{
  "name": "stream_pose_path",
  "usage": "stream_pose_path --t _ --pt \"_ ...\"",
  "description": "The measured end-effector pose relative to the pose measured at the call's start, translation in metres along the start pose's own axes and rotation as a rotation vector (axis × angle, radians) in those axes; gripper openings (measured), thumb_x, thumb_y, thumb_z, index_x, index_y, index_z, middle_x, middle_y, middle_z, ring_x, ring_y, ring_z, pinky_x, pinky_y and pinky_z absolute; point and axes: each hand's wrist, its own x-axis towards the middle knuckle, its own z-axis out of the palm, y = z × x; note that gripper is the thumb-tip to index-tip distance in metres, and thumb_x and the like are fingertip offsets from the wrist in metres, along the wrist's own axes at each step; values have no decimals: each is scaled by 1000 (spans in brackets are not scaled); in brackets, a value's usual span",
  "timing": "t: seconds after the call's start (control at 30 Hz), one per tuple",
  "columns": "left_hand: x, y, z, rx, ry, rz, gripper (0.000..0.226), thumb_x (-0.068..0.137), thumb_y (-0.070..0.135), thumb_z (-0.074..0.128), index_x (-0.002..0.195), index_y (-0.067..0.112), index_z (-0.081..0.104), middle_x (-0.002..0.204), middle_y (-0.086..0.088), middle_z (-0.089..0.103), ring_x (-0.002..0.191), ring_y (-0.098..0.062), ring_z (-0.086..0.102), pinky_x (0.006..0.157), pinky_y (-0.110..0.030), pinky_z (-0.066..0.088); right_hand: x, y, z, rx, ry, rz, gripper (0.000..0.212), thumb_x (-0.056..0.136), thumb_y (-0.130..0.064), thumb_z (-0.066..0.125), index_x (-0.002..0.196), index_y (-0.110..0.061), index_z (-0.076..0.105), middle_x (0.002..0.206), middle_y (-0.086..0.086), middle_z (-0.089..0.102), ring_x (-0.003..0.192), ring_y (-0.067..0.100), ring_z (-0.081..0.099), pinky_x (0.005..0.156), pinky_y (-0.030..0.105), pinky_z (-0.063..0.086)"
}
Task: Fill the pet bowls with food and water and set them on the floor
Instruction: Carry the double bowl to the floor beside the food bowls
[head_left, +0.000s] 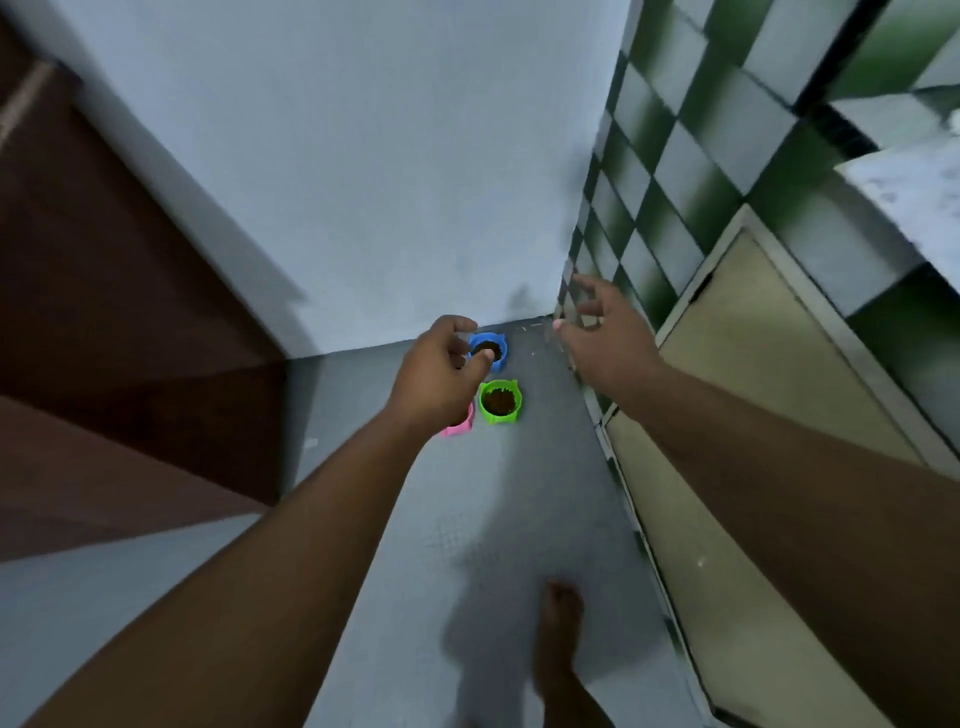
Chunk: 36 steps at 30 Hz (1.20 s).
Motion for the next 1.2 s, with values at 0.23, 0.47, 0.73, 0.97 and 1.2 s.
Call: stream_pose_path --t 0.23,0.47,0.73,0.97,1.2 --pt "-109 71 -11 -71 -115 137 30 96 28 69 124 25 59 109 -6 66 94 -20 67 85 -32 55 -146 -13 -66 70 205 -16 52 94 -26 66 142 -32 48 122 -11 52 92 -1 59 84 24 51" --pt "-213 130 33 -76 -274 327 29 96 27 69 124 24 61 104 -3 65 81 0 62 63 -4 44 -268 6 -154 87 388 -9 48 94 -31 65 140 -34 50 124 -7 57 88 1 60 80 31 58" --pt "-360 182 129 -30 -457 532 28 94 37 69 121 33 59 103 7 66 92 -7 65 73 -26 52 -447 62 -256 117 575 13 49 94 -25 66 140 -33 50 121 -7 57 88 0 60 68 10 46" --pt "-510 238 223 -99 -666 686 23 93 37 71 113 43 60 96 11 68 84 2 66 67 -14 49 -610 125 -344 177 783 98 47 94 -24 67 138 -32 52 118 -6 57 77 1 58 61 8 48" --pt "-624 259 309 -103 -893 715 23 95 32 69 115 37 60 101 3 69 92 -14 69 83 -39 60 -727 188 -402 187 1004 218 47 94 -21 67 138 -27 53 114 -3 59 78 8 63 59 12 48"
